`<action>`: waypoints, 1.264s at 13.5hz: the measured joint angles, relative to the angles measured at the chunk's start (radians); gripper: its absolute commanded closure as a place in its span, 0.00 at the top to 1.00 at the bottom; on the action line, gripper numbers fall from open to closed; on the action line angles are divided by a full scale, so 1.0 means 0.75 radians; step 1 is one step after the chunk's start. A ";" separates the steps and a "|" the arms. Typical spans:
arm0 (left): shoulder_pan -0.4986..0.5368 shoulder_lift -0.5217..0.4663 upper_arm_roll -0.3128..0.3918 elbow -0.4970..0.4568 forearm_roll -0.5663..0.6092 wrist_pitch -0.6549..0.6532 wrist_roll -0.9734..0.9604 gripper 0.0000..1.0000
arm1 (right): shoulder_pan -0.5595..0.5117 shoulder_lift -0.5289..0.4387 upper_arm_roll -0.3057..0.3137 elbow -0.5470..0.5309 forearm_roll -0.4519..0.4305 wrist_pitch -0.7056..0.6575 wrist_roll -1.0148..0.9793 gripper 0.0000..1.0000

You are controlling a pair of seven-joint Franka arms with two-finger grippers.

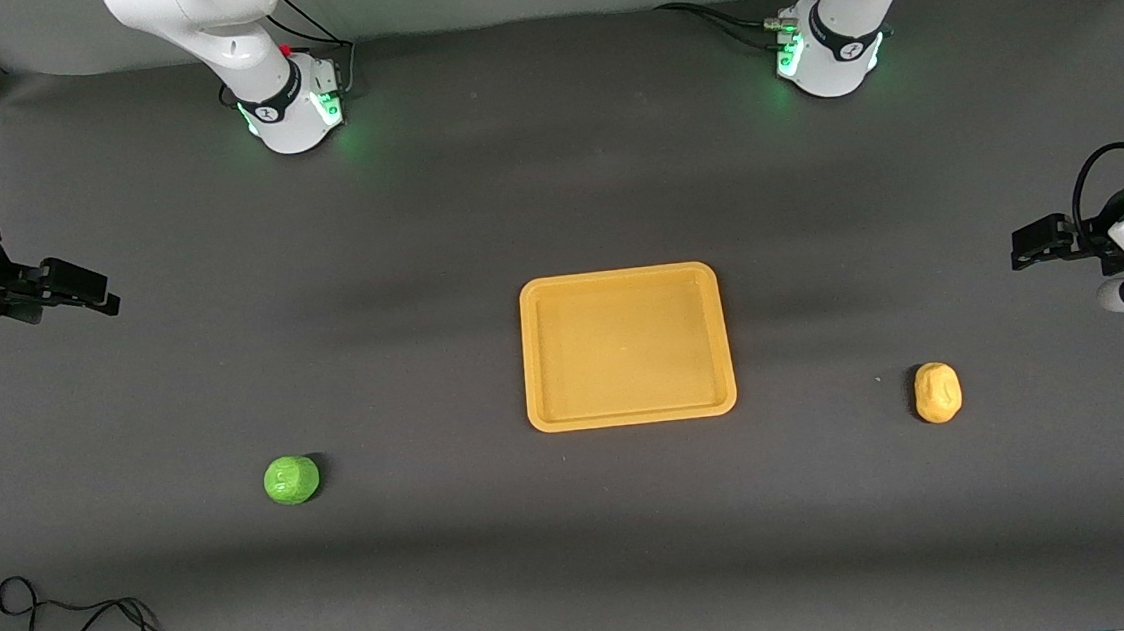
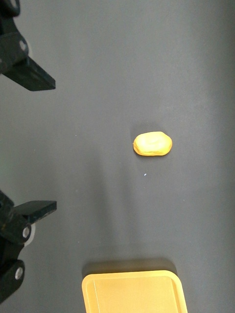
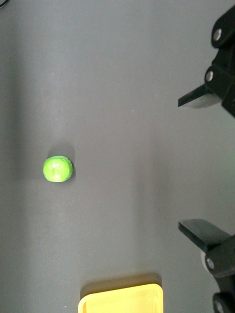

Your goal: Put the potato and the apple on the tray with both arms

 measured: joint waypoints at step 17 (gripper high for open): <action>0.000 0.000 0.000 0.012 -0.020 0.044 0.000 1.00 | 0.085 0.000 0.017 -0.003 -0.129 -0.035 -0.003 1.00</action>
